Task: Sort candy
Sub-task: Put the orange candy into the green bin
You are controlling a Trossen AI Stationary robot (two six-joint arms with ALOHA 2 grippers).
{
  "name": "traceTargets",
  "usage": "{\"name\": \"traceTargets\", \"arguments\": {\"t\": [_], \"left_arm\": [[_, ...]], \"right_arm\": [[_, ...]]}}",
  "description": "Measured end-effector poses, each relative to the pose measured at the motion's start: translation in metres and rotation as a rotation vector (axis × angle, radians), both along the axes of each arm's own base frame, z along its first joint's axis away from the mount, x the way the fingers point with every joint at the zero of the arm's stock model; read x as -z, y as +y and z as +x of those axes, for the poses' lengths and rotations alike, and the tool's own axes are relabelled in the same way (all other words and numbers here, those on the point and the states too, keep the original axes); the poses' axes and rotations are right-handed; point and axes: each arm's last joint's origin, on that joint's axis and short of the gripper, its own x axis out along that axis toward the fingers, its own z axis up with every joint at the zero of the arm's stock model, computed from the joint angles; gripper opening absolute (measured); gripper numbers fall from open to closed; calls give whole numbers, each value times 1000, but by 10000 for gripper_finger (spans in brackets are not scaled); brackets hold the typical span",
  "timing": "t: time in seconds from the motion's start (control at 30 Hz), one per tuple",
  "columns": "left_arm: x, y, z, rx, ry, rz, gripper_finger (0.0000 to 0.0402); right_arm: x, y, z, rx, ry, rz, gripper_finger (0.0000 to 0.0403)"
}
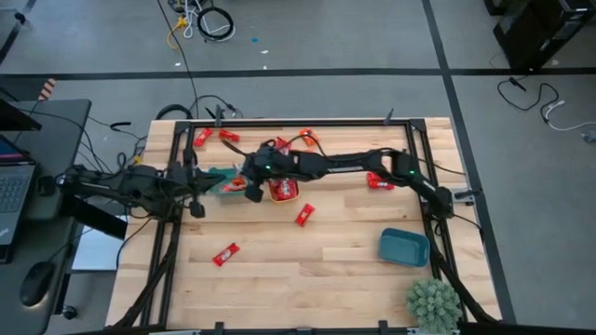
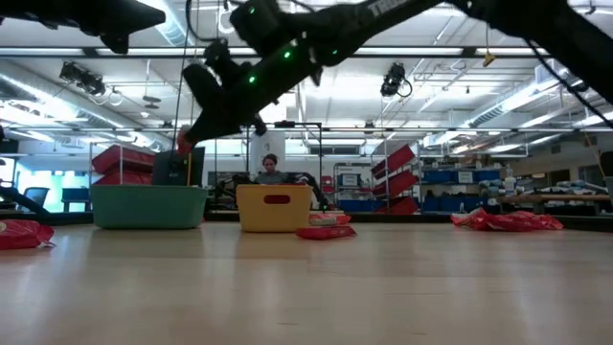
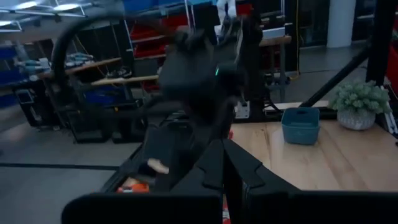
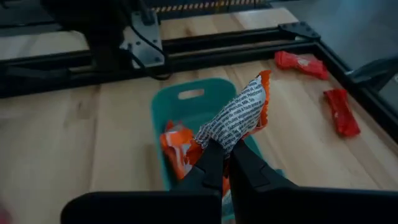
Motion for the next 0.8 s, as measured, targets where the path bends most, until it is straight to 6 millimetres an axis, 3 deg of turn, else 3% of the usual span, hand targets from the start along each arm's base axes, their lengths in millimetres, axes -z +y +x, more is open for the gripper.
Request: {"name": "traceTargets", "arguments": {"t": [0.2, 0.4, 0.8], "left_arm": [[-1, 2, -10, -8, -15, 14, 1], [4, 3, -11, -27, 28, 25, 1], [8, 2, -3, -32, 75, -19, 2]], "right_arm": [[25, -18, 16, -27, 41, 99, 9], [47, -21, 19, -39, 93, 150, 37], [38, -12, 21, -73, 107, 148, 216]]}}
